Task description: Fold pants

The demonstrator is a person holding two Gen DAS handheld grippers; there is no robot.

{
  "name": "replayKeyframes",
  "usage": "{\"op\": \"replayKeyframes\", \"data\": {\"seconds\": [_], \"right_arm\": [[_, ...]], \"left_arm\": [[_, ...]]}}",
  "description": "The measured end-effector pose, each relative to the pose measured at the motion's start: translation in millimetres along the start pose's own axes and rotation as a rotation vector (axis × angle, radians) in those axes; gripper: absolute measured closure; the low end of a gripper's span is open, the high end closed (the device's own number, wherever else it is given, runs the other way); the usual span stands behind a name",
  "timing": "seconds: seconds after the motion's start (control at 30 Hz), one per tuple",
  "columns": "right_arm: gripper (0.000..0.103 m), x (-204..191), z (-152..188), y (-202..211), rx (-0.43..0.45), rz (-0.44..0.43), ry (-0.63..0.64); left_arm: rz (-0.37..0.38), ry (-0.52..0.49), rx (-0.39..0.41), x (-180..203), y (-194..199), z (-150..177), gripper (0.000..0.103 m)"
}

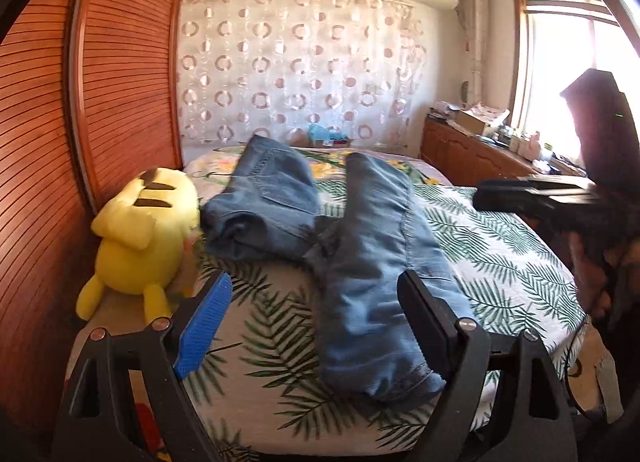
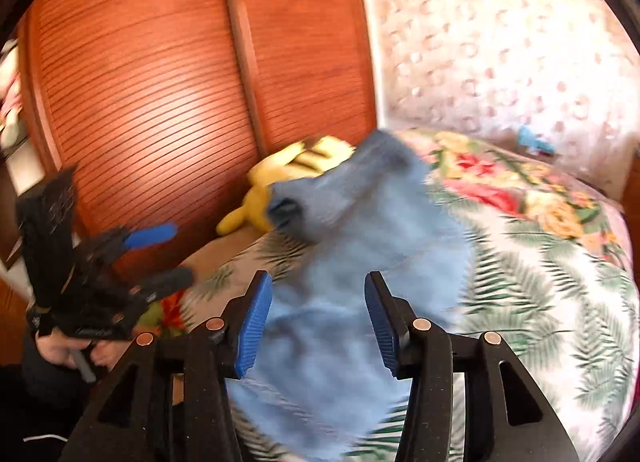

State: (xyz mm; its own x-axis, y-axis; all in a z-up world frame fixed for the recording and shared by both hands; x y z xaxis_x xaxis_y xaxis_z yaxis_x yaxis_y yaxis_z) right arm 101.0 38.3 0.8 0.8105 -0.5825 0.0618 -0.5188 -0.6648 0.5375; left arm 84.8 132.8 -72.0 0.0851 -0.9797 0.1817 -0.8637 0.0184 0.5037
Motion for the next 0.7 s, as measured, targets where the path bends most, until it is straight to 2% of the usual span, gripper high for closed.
{"op": "replayKeyframes", "data": {"seconds": [0.1,0.17,0.2,0.23,0.3,0.43,0.53,0.6,0.7], "right_arm": [[0.051,23.7,12.3,-10.8,-0.023,0.098,-0.006],[0.051,31.8,20.7,-28.6,-0.048,0.108,-0.031],[0.051,33.9,21.5,-35.0,-0.057,0.109,-0.038],[0.05,36.8,22.3,-44.6,-0.064,0.111,-0.045],[0.049,44.4,22.4,-49.2,-0.076,0.108,-0.055],[0.047,56.1,12.3,-78.7,-0.092,0.099,-0.071],[0.046,72.9,0.3,-102.4,-0.119,0.103,-0.084],[0.04,82.7,-6.6,-118.9,-0.137,0.11,-0.087],[0.025,95.5,-8.7,-147.8,-0.177,0.12,-0.117]], "left_arm": [[0.031,-0.018,-0.037,11.3,-17.8,8.1,0.018],[0.048,-0.027,-0.07,16.3,-31.8,16.8,0.018],[0.056,-0.028,-0.089,17.3,-39.0,21.8,0.023],[0.06,-0.027,-0.119,17.7,-47.1,28.7,0.032],[0.061,-0.022,-0.159,17.8,-56.6,39.5,0.039],[-0.012,-0.028,-0.222,1.7,-71.5,60.8,0.041],[-0.022,-0.02,-0.233,-5.2,-71.2,67.6,0.041],[-0.025,-0.019,-0.236,-6.8,-70.8,70.3,0.041],[-0.02,-0.007,-0.238,-8.6,-71.3,74.5,0.041]]}}
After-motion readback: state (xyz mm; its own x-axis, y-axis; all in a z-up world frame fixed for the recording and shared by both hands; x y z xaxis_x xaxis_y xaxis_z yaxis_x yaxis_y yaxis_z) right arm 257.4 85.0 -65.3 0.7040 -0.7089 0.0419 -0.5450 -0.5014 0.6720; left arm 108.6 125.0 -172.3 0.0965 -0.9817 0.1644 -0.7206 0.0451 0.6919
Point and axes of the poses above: each gripper's, at about its wrist camera, not at the fingertips, and y roughly against the way its jaws point, x to its right, z to its underside, the point moved 10 cm from there along -y, roughly the way its jaws point, and after that the axes turned 7 degrees about y, right-handed, at the moved point
